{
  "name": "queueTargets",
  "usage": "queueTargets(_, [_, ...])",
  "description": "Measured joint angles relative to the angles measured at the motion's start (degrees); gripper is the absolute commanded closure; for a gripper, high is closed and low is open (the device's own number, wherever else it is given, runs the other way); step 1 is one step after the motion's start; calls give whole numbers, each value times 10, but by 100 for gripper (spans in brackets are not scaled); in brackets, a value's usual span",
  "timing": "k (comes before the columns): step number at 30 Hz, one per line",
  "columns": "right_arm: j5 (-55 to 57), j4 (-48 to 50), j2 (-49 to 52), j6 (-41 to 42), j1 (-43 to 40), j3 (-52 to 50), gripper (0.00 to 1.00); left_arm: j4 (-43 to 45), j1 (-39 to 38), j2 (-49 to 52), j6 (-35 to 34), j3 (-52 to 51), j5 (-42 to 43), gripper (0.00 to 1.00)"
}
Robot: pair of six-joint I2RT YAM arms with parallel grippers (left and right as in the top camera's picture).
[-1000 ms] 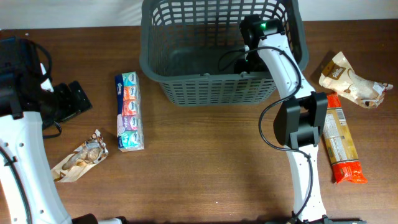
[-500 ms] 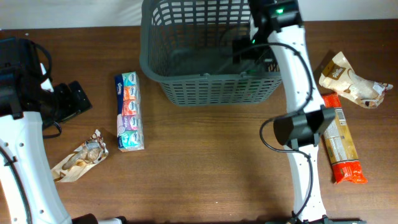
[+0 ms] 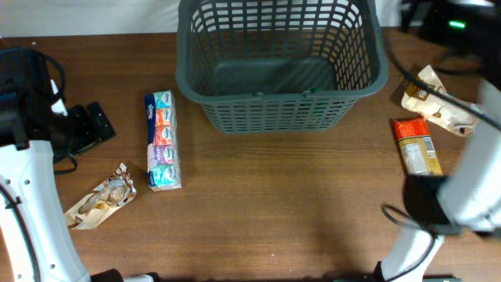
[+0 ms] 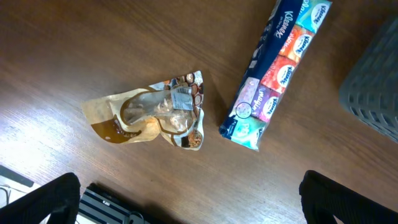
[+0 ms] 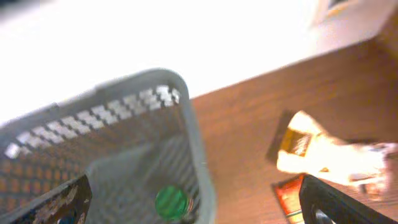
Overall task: Pack container
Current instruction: 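Withdraw the right gripper toward the orange-ended pasta package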
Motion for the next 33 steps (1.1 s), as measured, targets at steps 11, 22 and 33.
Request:
queueTargets(11, [38,2,-274,-42,-54,-271,1,0,0,0,0,0,0,1])
queueTargets(22, [124,43,-372,-80,-56,-655,1,0,0,0,0,0,0,1])
queueTargets(33, [153,83,-247,-170,-56,-756,1,0,0,0,0,0,0,1])
